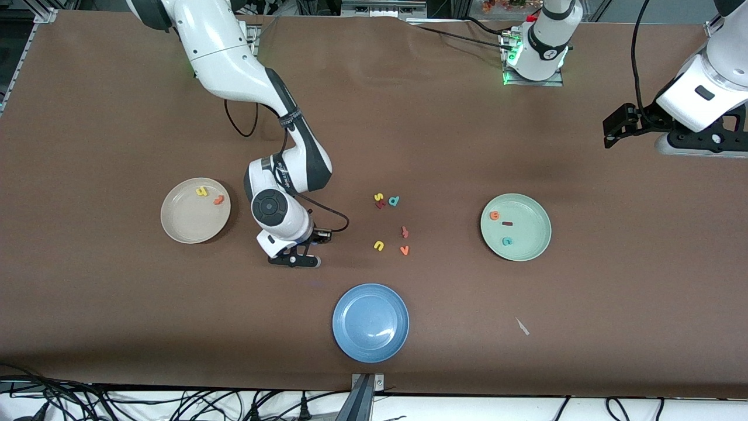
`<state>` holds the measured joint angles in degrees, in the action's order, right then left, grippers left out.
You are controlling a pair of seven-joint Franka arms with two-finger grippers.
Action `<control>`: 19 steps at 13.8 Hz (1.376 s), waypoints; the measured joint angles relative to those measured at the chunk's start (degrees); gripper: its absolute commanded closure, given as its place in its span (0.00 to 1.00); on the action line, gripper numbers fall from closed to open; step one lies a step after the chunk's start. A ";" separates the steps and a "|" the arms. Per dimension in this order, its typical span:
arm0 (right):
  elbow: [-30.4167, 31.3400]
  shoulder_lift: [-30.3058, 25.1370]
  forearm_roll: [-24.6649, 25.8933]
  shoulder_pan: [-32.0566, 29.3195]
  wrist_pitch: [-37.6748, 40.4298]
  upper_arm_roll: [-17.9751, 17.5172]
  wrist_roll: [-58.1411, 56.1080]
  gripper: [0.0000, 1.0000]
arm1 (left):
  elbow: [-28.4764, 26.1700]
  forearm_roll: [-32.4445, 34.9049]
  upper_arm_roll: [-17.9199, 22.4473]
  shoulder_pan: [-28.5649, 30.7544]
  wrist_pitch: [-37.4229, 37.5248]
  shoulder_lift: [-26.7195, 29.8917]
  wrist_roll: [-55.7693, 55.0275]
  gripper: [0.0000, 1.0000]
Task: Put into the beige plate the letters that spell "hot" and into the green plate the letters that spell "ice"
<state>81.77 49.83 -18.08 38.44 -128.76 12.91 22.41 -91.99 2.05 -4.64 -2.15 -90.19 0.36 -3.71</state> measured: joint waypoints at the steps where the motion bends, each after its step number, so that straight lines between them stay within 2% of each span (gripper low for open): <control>1: 0.00 0.00 0.00 0.00 0.00 0.00 0.00 0.62 | 0.00 0.00 0.00 0.00 0.00 0.00 0.00 0.00; 10: -0.01 0.03 -0.88 0.00 -0.52 -0.06 0.00 0.68 | 0.00 0.00 0.00 0.00 0.00 0.00 0.00 0.00; 19: -0.02 0.03 -0.91 -0.01 -0.54 -0.06 0.01 0.80 | 0.00 0.00 0.00 0.00 0.00 0.00 0.00 0.00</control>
<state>81.75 49.86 -18.99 38.43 -129.30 12.85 22.41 -91.99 2.05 -4.64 -2.15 -90.19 0.36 -3.71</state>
